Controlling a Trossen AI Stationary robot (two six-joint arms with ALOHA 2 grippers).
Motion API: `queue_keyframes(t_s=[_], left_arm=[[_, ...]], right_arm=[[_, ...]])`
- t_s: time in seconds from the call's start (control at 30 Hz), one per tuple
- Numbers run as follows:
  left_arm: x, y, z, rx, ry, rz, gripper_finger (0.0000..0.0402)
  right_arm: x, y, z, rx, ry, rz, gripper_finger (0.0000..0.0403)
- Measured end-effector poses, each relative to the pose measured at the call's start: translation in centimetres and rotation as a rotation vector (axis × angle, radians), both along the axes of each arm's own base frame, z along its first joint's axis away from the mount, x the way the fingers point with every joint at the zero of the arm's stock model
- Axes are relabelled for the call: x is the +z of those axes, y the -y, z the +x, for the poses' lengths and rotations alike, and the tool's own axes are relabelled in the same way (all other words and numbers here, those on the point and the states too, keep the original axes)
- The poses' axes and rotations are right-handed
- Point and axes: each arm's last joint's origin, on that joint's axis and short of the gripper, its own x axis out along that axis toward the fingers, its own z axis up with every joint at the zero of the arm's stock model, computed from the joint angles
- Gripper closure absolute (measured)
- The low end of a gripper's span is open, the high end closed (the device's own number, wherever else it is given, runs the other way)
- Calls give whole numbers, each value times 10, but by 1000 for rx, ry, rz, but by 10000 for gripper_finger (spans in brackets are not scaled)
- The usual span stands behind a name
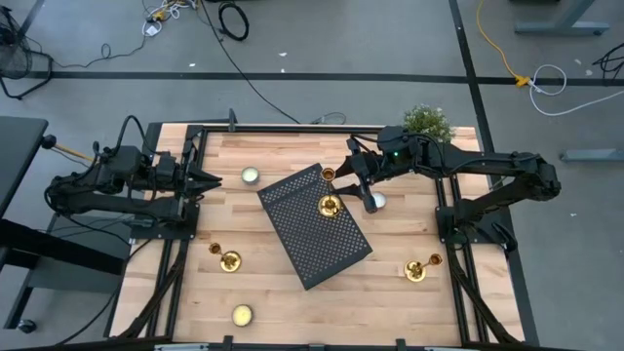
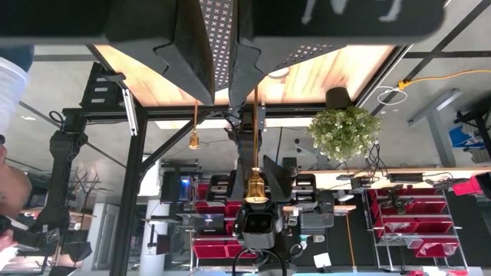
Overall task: Pick & Place candle stick holders
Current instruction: Put the orange scented candle on the shelf
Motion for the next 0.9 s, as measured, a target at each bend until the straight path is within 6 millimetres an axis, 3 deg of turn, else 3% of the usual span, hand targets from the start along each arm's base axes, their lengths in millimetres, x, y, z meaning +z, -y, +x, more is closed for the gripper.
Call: queue_keyframes(t_s=[0.27, 0.9], left_arm=[[0, 0, 0, 0, 0, 0, 356], [0, 0, 0, 0, -1, 0, 356]], right_arm=[[1, 1, -2, -43, -6, -21, 213], [13, 11, -31, -111, -37, -49, 213]])
